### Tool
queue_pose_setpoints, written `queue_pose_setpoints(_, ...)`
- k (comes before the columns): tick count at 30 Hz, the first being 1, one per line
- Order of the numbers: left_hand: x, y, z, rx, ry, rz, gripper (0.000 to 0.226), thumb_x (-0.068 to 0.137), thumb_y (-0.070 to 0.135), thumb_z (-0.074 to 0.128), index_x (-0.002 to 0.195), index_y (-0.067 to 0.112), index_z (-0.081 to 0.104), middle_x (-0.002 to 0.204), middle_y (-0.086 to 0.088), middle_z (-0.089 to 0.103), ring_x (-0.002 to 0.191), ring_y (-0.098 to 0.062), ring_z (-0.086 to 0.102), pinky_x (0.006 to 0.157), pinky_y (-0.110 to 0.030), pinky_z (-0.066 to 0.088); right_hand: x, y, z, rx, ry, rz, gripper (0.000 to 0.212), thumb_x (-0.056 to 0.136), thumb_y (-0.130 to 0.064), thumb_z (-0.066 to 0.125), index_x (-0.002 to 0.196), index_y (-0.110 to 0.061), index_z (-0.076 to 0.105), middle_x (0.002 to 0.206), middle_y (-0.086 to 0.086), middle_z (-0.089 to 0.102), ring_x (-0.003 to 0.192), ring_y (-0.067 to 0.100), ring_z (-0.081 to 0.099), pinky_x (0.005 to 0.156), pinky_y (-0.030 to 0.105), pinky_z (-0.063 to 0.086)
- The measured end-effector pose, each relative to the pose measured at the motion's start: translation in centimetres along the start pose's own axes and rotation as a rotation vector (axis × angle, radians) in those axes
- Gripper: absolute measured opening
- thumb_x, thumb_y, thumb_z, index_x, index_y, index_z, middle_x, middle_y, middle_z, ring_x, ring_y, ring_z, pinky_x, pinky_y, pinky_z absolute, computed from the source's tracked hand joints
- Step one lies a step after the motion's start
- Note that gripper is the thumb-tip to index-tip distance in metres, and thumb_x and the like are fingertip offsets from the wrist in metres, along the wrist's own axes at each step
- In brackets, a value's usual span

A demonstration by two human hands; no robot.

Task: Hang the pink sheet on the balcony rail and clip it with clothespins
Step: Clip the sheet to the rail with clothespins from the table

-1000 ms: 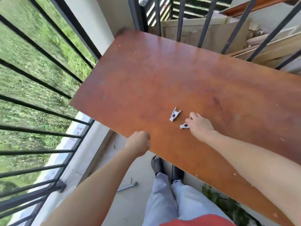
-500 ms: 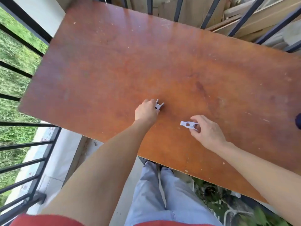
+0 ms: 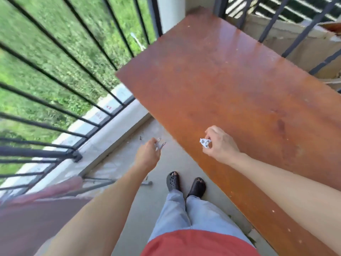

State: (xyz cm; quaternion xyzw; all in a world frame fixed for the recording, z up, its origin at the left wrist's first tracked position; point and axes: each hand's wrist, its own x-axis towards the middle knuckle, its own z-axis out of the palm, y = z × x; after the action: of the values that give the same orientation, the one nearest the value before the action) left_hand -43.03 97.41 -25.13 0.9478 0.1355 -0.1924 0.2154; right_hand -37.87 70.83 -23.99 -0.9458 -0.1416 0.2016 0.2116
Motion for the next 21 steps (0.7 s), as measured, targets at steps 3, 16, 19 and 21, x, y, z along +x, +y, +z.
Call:
queue_pose_setpoints(3,-5.4,-6.0,-1.5,0.003,0.028,-0.164,0.034,0.092,0.018,0.055,0.124,0.008,0.052,0.113,-0.015,0.065,0.104,-0.037,0.059,0.079,-0.037,0.043,0.7,-5.8,1.5,-0.04,-0.14,-0.162,0.028,0.072,-0.025,0.069,0.092,-0.018,0.05,0.099,0.002,0.062,0.087,0.031,0.061,0.065,0.036,0.043)
queue_pose_setpoints(16,-34.5,-28.0,-2.4,-0.324,0.142,-0.767,0.032,0.089,0.019,0.053,0.118,0.01,0.046,0.111,-0.016,0.06,0.1,-0.035,0.057,0.068,-0.035,0.039,-7.5,-36.9,15.2,-0.488,-0.451,-0.876,0.026,0.083,-0.033,0.057,0.104,-0.019,0.052,0.106,0.004,0.066,0.099,0.031,0.06,0.063,0.031,0.037)
queue_pose_setpoints(19,-42.6,-34.0,-1.8,-0.407,0.168,-0.893,0.034,0.089,0.016,0.048,0.123,0.011,0.045,0.109,-0.012,0.059,0.093,-0.03,0.055,0.073,-0.034,0.047,-11.4,-44.9,20.8,-0.535,-0.51,-1.017,0.033,0.085,-0.033,0.056,0.113,-0.016,0.053,0.118,0.007,0.063,0.106,0.031,0.059,0.076,0.034,0.048)
queue_pose_setpoints(21,-47.2,-37.4,-1.8,-0.444,0.195,-0.965,0.037,0.091,0.017,0.048,0.128,0.012,0.043,0.115,-0.015,0.056,0.1,-0.03,0.055,0.076,-0.034,0.045,-13.6,-49.8,23.9,-0.573,-0.496,-1.107,0.034,0.086,-0.034,0.054,0.114,-0.014,0.052,0.119,0.011,0.062,0.106,0.033,0.059,0.081,0.036,0.048)
